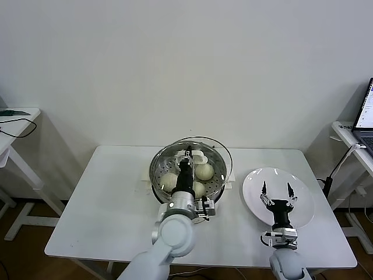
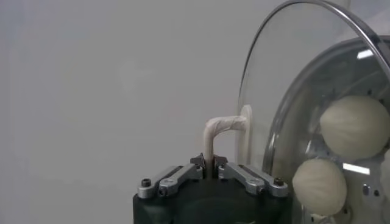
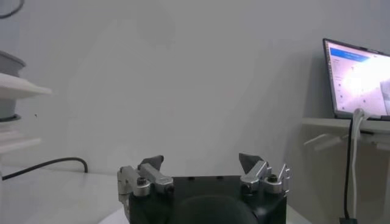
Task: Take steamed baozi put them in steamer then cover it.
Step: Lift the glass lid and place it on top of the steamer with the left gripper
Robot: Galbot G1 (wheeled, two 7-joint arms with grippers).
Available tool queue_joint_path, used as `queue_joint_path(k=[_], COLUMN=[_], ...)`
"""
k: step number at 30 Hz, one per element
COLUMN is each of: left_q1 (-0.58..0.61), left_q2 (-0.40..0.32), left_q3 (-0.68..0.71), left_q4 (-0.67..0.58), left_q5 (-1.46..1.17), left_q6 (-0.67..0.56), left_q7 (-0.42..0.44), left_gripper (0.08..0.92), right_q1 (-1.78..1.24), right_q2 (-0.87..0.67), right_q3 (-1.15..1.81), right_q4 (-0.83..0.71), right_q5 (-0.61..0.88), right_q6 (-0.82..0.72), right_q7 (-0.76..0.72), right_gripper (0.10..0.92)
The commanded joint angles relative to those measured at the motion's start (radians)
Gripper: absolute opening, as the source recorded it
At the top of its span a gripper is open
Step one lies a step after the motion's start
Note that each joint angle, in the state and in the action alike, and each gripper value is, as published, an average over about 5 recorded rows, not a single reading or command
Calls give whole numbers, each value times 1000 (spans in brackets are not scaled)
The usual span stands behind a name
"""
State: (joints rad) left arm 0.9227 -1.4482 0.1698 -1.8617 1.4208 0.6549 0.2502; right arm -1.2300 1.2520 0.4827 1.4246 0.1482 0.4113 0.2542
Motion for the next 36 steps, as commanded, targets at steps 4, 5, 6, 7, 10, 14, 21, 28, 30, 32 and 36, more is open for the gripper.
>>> queue_joint_path(k=[4,5,6,7,10,14,21,28,30,32,36], left_q1=[2,2,3,3,2,-2,-5,-5,-5,-4,-2], left_q2=[-40,-39,-38,-37,-37,-40,-42,-41,-40,-40,-38], left_q3=[3,2,1,0,-2,-5,-16,-23,-24,-24,-23], left_q4=[62,65,68,70,76,87,103,115,116,116,118], left_q5=[121,125,128,130,131,132,147,147,147,148,149], left_q6=[-5,-7,-9,-11,-14,-17,-25,-28,-29,-29,-30], left_q7=[22,23,24,24,24,23,22,26,26,27,28], left_gripper=[188,188,188,188,188,188,188,188,188,188,188], right_q1=[2,2,2,3,3,3,5,7,7,8,9], right_q2=[2,2,1,1,1,1,3,3,3,3,4], right_q3=[-1,-1,-1,-1,-1,-1,-2,-2,-2,-2,-2], right_q4=[-3,-3,-3,-3,-4,-5,-7,-9,-10,-11,-12], right_q5=[-1,-1,-1,0,0,0,0,-1,-1,-1,0], right_q6=[0,0,0,1,1,1,2,2,2,2,3], right_q7=[-2,-2,-2,-2,-2,-3,-4,-4,-4,-4,-4], right_gripper=[823,823,823,823,823,823,823,823,823,823,823])
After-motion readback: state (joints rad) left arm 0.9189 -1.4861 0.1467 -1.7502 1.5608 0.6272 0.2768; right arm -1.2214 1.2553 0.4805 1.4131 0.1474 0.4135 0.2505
